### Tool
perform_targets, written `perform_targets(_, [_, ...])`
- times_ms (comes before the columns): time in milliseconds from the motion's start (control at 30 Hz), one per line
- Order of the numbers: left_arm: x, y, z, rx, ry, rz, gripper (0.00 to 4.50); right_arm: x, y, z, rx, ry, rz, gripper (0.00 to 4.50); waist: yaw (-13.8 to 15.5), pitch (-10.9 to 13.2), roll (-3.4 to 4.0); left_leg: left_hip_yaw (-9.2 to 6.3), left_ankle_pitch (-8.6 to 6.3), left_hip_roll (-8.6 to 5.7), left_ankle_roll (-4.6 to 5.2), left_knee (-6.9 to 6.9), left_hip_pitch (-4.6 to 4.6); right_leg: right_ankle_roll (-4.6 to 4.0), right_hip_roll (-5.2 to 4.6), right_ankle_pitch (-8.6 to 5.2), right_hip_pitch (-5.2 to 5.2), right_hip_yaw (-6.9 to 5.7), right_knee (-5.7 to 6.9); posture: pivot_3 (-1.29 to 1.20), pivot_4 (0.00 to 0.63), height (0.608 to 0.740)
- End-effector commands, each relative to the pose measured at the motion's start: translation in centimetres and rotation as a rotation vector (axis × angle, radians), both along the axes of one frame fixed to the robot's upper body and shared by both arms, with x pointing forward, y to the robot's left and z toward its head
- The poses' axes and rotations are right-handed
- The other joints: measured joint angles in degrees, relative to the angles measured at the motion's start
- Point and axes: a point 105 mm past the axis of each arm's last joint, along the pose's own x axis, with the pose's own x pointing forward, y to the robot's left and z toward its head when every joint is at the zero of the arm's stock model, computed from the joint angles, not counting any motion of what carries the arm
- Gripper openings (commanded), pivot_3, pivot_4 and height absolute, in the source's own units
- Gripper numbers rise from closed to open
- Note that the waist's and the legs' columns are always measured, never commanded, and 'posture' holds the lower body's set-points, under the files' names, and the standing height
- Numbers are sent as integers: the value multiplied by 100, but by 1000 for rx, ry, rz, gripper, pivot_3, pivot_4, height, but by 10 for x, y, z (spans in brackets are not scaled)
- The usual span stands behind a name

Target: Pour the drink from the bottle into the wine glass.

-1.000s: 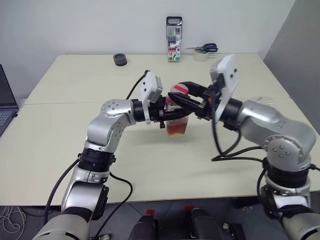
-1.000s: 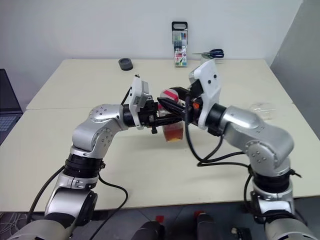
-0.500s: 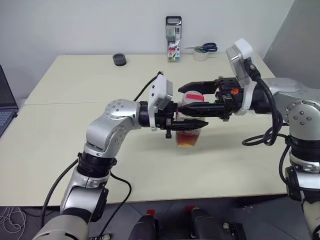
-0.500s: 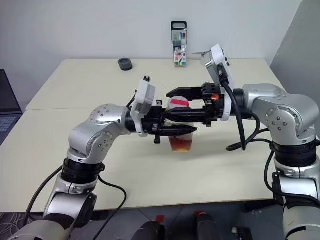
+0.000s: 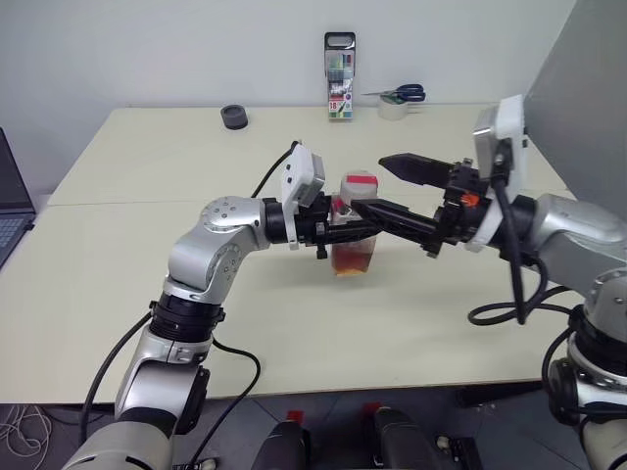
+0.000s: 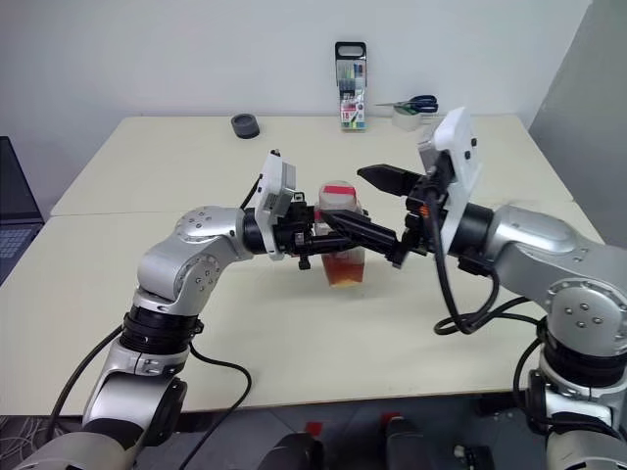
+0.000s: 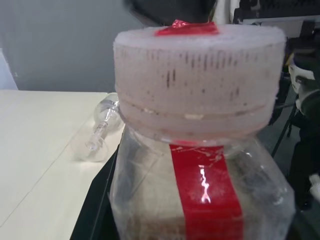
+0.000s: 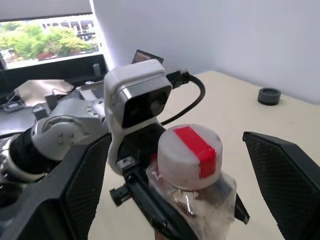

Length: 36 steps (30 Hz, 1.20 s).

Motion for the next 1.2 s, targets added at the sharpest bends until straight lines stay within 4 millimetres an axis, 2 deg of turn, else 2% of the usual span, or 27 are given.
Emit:
perform_targets(33, [-1, -4, 19, -34, -78, -10, 1767, 6, 6, 13, 23, -94, -89, 4471, 0, 0, 0, -1, 0, 0, 0, 0, 0, 0, 0, 0, 0, 0, 0, 0, 150, 740])
perform_targets(200, [0, -8, 22, -46, -86, -14, 1767, 12, 9, 11, 44, -96, -157, 4471, -1, 0, 0, 0, 0, 0, 0, 0, -1, 0, 0, 0, 0, 0, -2, 0, 150, 740])
perform_targets(400, [0, -8, 24, -52, -96, -12, 1767, 10, 11, 10, 64, -83, -157, 4471, -7, 0, 0, 0, 0, -1, 0, 0, -1, 0, 0, 0, -1, -1, -1, 0, 150, 740])
perform_targets(633, [-1, -6, 24, -49, -97, -11, 1767, 9, 11, 14, 99, -75, -149, 2107, -12, 0, 0, -1, 0, 0, 1, -1, -1, 0, 1, 0, 0, -1, 0, 0, 150, 740])
perform_targets(667, [-1, -6, 23, -49, -97, -10, 1767, 9, 11, 14, 103, -75, -150, 1892, -12, 0, 0, 0, 0, -1, 1, 0, -1, 0, 1, 0, 0, -2, 0, 0, 150, 740])
perform_targets(900, [-7, -9, 23, -56, -81, -31, 1767, 7, 10, 20, 108, -88, -107, 1899, -14, 0, 0, 0, -1, -1, 1, 0, 0, 0, 2, 0, 0, -2, 0, 0, 150, 740])
perform_targets(967, [-17, -14, 19, -44, -73, -79, 1767, 6, 10, 23, 86, -95, -53, 1899, -14, 0, 0, 1, -1, -1, 2, 0, -1, 0, 2, 0, -1, -2, 0, 0, 150, 740])
perform_targets(1067, [-38, -23, 16, -30, -62, -188, 1767, 1, 13, 40, 66, -91, 144, 1899, -24, 3, 5, 6, -5, -1, 10, -1, 1, 0, 4, 0, -1, -5, 0, 0, 150, 740])
perform_targets(1200, [-42, -26, 25, -48, -74, -229, 1767, 6, 14, 43, 8, -76, 282, 1899, -24, 3, 5, 2, -11, 1, 21, -1, 4, 0, 10, 0, 4, -12, 0, 0, 150, 740])
